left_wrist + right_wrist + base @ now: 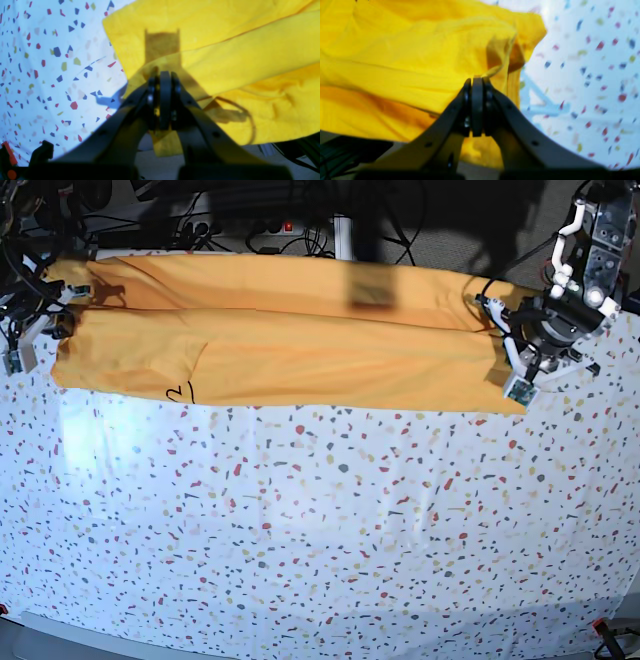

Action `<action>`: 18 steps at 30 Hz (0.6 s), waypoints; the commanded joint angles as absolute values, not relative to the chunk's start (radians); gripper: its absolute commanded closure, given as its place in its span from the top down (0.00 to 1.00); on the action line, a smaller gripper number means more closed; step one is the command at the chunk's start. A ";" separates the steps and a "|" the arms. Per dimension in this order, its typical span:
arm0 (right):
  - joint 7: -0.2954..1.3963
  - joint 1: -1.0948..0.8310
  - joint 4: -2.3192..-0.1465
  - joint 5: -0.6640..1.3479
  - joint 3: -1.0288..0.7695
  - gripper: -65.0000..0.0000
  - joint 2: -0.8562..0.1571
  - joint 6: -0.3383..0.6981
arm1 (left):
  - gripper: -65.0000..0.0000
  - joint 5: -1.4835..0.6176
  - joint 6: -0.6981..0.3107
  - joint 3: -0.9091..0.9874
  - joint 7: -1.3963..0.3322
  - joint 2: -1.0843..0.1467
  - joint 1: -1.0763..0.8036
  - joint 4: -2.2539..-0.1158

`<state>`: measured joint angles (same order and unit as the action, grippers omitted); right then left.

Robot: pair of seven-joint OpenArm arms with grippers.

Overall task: Fold the T-shirt properly
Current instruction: 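Regrasp both ends of the yellow strip with both grippers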

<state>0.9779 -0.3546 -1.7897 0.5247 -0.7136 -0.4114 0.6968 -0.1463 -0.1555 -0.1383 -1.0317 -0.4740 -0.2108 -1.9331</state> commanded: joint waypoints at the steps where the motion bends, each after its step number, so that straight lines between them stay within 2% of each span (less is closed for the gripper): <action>1: 0.981 -0.352 -1.807 0.529 -0.723 0.00 -0.424 0.698 | 0.00 -0.131 -0.146 -0.131 -1.030 -0.488 -0.202 -1.951; 3: 1.019 -0.352 -1.807 0.528 -0.723 0.00 -0.424 0.698 | 0.00 -0.131 -0.146 -0.131 -1.033 -0.488 -0.202 -1.951; 4: 1.032 -0.352 -1.807 0.528 -0.724 0.08 -0.424 0.698 | 0.00 -0.131 -0.146 -0.131 -1.033 -0.488 -0.202 -1.951; 5: 1.034 -0.352 -1.807 0.528 -0.723 0.20 -0.424 0.698 | 0.05 -0.131 -0.146 -0.131 -1.033 -0.488 -0.202 -1.951; 7: 1.034 -0.352 -1.807 0.528 -0.723 0.40 -0.424 0.698 | 0.25 -0.131 -0.146 -0.131 -1.039 -0.488 -0.202 -1.951; 9: 1.041 -0.352 -1.807 0.528 -0.723 0.51 -0.424 0.698 | 0.40 -0.131 -0.146 -0.131 -1.073 -0.488 -0.202 -1.951; 11: 1.061 -0.352 -1.807 0.528 -0.724 0.53 -0.424 0.698 | 0.46 -0.131 -0.146 -0.131 -1.114 -0.488 -0.202 -1.951; 15: 1.031 -0.352 -1.808 0.548 -0.726 0.53 -0.424 0.698 | 0.46 -0.130 -0.145 -0.131 -1.129 -0.488 -0.199 -1.951; 18: 0.973 -0.347 -1.815 0.669 -0.742 0.53 -0.424 0.698 | 0.46 -0.120 -0.145 -0.131 -1.164 -0.488 -0.195 -1.968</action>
